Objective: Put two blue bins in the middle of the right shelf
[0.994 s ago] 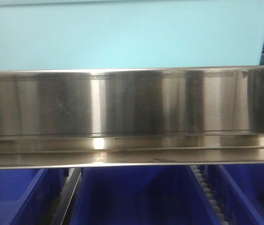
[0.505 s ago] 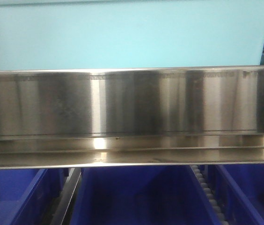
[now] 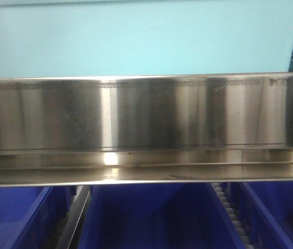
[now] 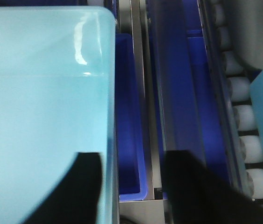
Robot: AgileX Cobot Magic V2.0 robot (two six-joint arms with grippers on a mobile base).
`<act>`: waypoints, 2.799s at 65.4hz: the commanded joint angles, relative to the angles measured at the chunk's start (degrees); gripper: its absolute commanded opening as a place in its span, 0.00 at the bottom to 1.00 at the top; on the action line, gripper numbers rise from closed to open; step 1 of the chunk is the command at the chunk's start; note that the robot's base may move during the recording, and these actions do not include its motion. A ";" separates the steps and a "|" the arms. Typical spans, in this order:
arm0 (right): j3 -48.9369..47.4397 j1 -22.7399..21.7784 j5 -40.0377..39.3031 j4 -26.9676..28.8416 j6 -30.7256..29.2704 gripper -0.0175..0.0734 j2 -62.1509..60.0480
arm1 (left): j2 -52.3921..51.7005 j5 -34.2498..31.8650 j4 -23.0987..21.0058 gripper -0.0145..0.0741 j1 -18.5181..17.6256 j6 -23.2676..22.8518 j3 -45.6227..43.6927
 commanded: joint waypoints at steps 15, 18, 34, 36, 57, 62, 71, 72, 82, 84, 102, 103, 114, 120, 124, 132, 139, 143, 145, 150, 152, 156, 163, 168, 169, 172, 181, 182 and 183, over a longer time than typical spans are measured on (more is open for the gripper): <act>-0.58 0.09 -0.75 0.28 0.19 0.47 2.46 | -0.05 0.69 -0.37 0.56 -0.38 -0.45 2.93; -0.58 0.09 -0.60 0.36 0.19 0.46 3.10 | -0.05 0.69 -0.37 0.56 -0.38 -0.45 2.93; -0.58 0.09 -1.15 1.05 0.19 0.46 4.89 | 1.95 -0.06 -0.37 0.56 -0.23 -0.45 2.93; -0.58 0.09 -1.29 1.05 0.19 0.46 5.14 | 2.59 -0.33 -0.37 0.56 -0.23 -0.45 2.93; -0.47 0.09 -1.43 1.05 0.19 0.46 6.62 | 4.92 0.65 -0.97 0.56 -0.23 -0.45 2.93; -0.47 0.09 -1.21 1.32 0.19 0.46 6.90 | 5.00 0.60 -0.97 0.56 -0.23 -0.45 2.93; -0.47 0.09 -1.34 1.29 0.19 0.46 7.45 | 5.00 0.31 -0.97 0.56 -0.23 -0.45 2.93; -0.47 0.09 -1.34 1.29 0.19 0.46 7.45 | 5.00 0.31 -0.97 0.56 -0.23 -0.45 2.93; -0.47 0.09 -1.42 1.52 0.19 0.46 7.55 | 5.00 0.31 -0.97 0.56 -0.23 -0.45 2.93; -0.47 0.09 -1.42 1.52 0.19 0.46 7.55 | 5.00 0.31 -0.97 0.56 -0.23 -0.45 2.93; -0.47 0.09 -1.42 1.52 0.19 0.46 7.55 | 5.04 0.32 -1.35 0.56 -0.23 -0.23 2.93; -0.47 0.09 -1.42 1.52 0.19 0.46 7.55 | 5.04 0.32 -1.35 0.56 -0.23 -0.23 2.93; -0.47 0.09 -1.68 1.49 0.19 0.46 7.55 | 5.04 0.32 -1.35 0.56 -0.23 -0.23 2.93; -0.47 0.09 -1.78 1.49 0.19 0.46 7.55 | 5.04 0.32 -1.35 0.56 -0.23 -0.23 2.93; -0.47 0.09 -1.78 1.49 0.19 0.46 7.55 | 5.04 0.32 -1.35 0.56 -0.23 -0.23 2.93; -0.47 0.09 -1.78 1.59 0.19 0.46 7.55 | 5.04 0.32 -1.35 0.56 -0.23 -0.23 2.93; -0.47 0.09 -1.78 1.59 0.19 0.46 7.55 | 5.04 0.32 -2.20 0.56 -0.23 -0.24 2.93; -0.47 0.09 -1.78 1.59 0.19 0.46 7.55 | 5.04 0.32 -2.59 0.56 -0.23 -0.24 2.93; -0.47 0.09 -1.78 1.59 0.19 0.46 7.55 | 5.04 0.32 -2.74 0.56 -0.23 -0.24 2.93; -0.47 0.09 -1.67 1.54 0.19 0.46 7.55 | 5.04 0.32 -2.86 0.56 -0.23 -0.24 2.93; -0.47 0.09 -1.67 1.54 0.19 0.45 7.55 | 5.04 0.32 -2.86 0.55 -0.23 -0.24 2.93; -0.47 0.09 -1.43 1.54 0.19 0.39 7.55 | 5.04 0.32 -2.86 0.51 -0.23 -0.24 2.93; -0.47 0.09 -1.35 1.54 0.19 0.20 7.55 | 5.04 0.20 -2.75 0.37 -0.23 -0.24 2.93; -0.47 0.09 -1.18 1.54 0.19 0.05 7.55 | 5.04 0.06 -2.75 0.22 -0.23 -0.24 2.93; -0.47 0.09 -1.20 1.54 0.19 0.02 7.55 | 5.04 0.06 -2.75 0.21 -0.23 -0.24 2.93; -0.47 0.09 -1.20 1.54 0.23 0.01 7.55 | 5.04 0.06 -2.75 0.10 -0.23 -0.24 2.93; -0.47 0.09 -1.20 1.54 0.23 0.02 7.55 | 5.04 0.06 -2.75 0.04 -0.23 -0.24 2.93; -0.47 0.09 -1.20 1.54 0.23 0.02 7.55 | 5.04 0.06 -2.75 0.04 -0.23 -0.24 2.93; -0.47 0.09 -1.20 1.54 0.23 0.02 7.55 | 5.04 0.06 -2.65 0.04 -0.23 -0.24 2.93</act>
